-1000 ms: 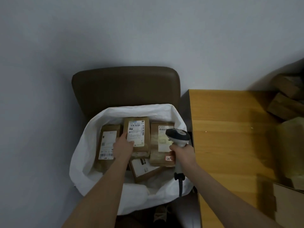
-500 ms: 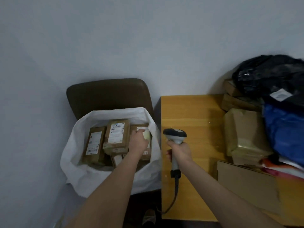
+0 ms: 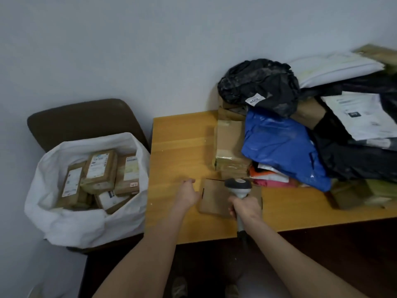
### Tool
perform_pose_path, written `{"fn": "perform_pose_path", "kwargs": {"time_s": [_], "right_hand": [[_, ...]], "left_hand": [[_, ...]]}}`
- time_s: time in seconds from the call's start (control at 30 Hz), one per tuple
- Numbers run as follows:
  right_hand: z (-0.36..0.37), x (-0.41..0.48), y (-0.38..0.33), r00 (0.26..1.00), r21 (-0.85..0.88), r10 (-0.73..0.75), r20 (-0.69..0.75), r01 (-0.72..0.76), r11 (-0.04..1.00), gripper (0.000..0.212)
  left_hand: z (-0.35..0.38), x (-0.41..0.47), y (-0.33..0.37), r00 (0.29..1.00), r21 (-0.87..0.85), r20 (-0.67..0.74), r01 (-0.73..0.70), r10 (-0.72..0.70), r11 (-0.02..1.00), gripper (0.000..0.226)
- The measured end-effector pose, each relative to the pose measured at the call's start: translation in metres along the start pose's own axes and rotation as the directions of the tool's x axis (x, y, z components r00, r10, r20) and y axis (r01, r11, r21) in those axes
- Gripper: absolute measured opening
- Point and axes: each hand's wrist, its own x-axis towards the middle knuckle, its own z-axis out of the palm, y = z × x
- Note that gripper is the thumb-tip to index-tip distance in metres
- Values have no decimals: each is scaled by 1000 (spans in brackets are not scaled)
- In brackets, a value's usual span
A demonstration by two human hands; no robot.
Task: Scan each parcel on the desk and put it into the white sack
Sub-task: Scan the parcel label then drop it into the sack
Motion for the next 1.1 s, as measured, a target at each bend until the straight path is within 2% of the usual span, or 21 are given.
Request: {"fn": "perform_pose_path", "kwargs": {"time_s": [0.17, 0.23, 0.33, 0.43, 0.6, 0.67, 0.77, 0.9, 1.0, 1.1], "right_hand": [[-51, 28, 25, 988, -27, -6, -154, 2, 1000, 17], [-61, 38, 32, 989, 5, -4, -145, 4, 1000, 10], [-62, 44, 35, 999, 37, 0, -47, 2, 999, 23], [-59, 45, 37, 1000, 88, -12, -6, 12, 996, 29], [-51, 25, 28, 999, 250, -52, -3, 51, 967, 14], [-43, 15, 19, 997, 302, -73, 8, 67, 951, 18], [-29, 3, 8, 992, 349, -117, 39, 96, 932, 27], [-19, -24, -13, 985, 434, -156, 68, 112, 894, 18], [-16, -36, -26, 980, 482, -185, 71, 128, 867, 14], [-12, -43, -37, 972, 464, -234, 27, 195, 864, 38]], "left_hand": [[30, 2, 13, 998, -65, 2, 63, -63, 996, 57], [39, 4, 16, 996, -119, 29, 82, -79, 989, 51], [45, 7, 20, 987, -248, 97, 145, -125, 958, 44], [41, 5, 17, 966, -398, 133, 258, -223, 880, 59], [5, 0, -6, 925, -665, 92, 334, -370, 668, 78], [-14, -3, -13, 913, -743, 30, 293, -407, 602, 83], [-42, -11, -21, 894, -809, -76, 204, -442, 551, 76], [-76, -24, -25, 881, -878, -111, 130, -460, 461, 39], [-94, -33, -27, 907, -919, -112, 61, -405, 391, 22], [-107, -43, -29, 940, -943, -135, -24, -315, 333, 23]]}}
